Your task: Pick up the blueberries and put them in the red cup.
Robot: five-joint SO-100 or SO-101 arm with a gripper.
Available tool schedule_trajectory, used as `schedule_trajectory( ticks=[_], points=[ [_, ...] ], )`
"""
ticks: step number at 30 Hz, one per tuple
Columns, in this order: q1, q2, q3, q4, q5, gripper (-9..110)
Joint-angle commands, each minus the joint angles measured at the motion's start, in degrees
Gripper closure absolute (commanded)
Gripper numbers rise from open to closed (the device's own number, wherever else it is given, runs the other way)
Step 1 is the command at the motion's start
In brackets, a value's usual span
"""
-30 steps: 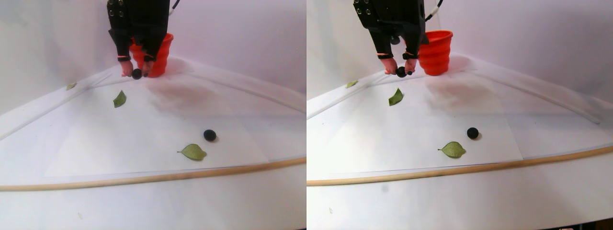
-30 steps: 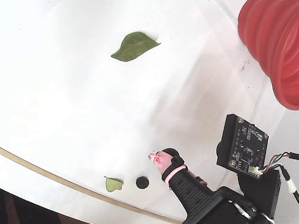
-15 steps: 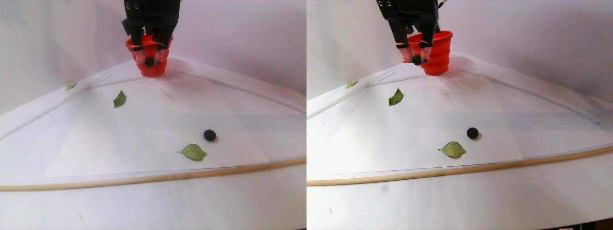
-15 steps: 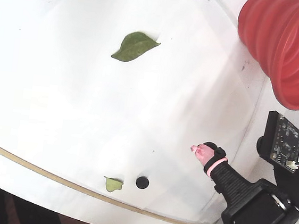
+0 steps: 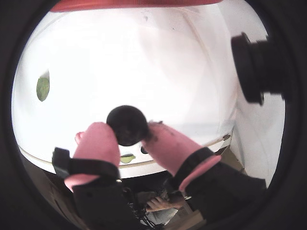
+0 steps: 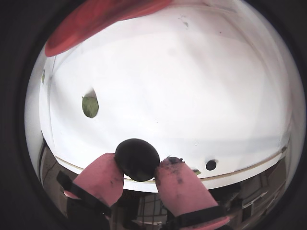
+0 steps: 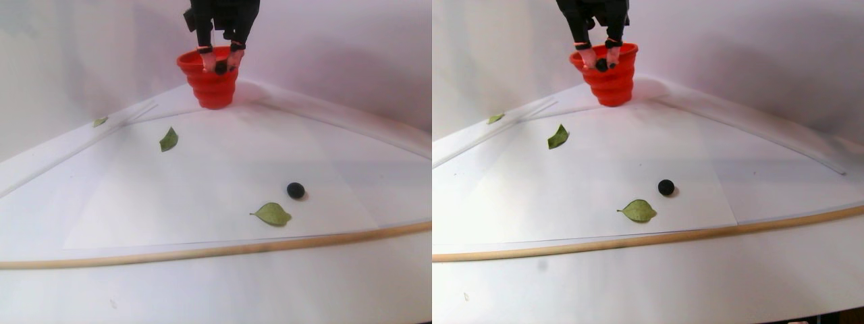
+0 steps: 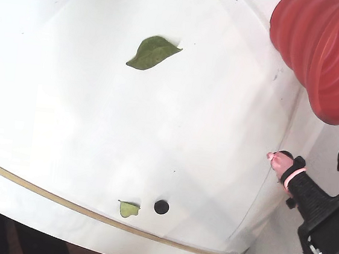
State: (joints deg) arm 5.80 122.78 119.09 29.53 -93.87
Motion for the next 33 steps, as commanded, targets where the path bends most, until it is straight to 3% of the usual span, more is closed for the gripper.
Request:
schedule_trajectory(
  ticks=[1,33],
  points=[
    [1.0,1.3,-6.9,0.6,-0.7,91],
    [0.8,-6.9,-24.2,1.3,0.2,90]
  ],
)
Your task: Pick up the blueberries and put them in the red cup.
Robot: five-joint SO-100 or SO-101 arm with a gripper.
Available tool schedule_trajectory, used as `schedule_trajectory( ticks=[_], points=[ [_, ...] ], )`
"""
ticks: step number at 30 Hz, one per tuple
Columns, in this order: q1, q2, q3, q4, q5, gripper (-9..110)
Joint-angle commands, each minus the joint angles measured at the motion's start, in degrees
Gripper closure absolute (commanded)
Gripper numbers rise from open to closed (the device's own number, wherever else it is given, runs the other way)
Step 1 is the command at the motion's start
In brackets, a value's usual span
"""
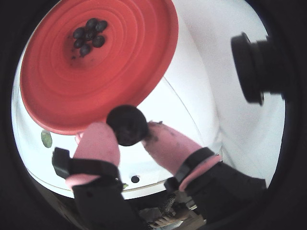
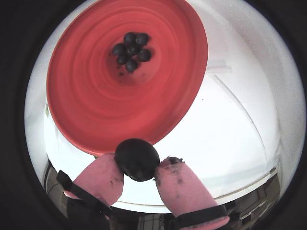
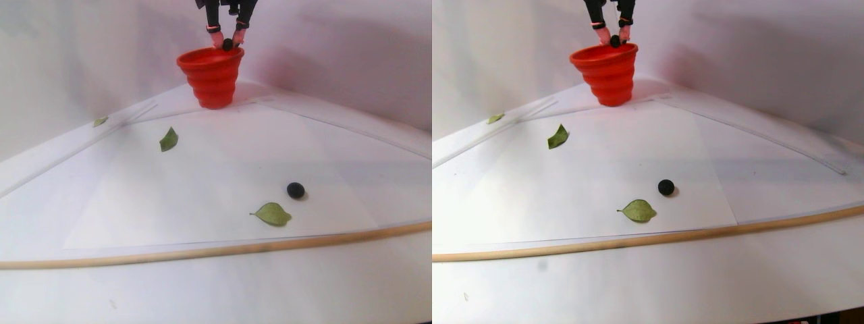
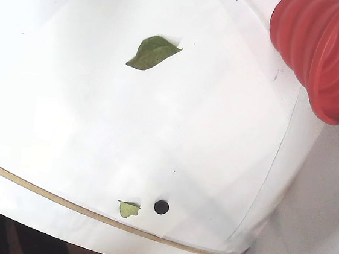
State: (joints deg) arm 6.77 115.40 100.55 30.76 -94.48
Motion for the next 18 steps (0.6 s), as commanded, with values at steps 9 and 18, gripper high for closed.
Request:
schedule_trajectory(
  ticks=[9,18],
  points=[
    [-2.6,1.2,-2.2,-6.4,2.8,89],
    [-3.0,0.8,-3.3,-7.1,4.0,85]
  ],
)
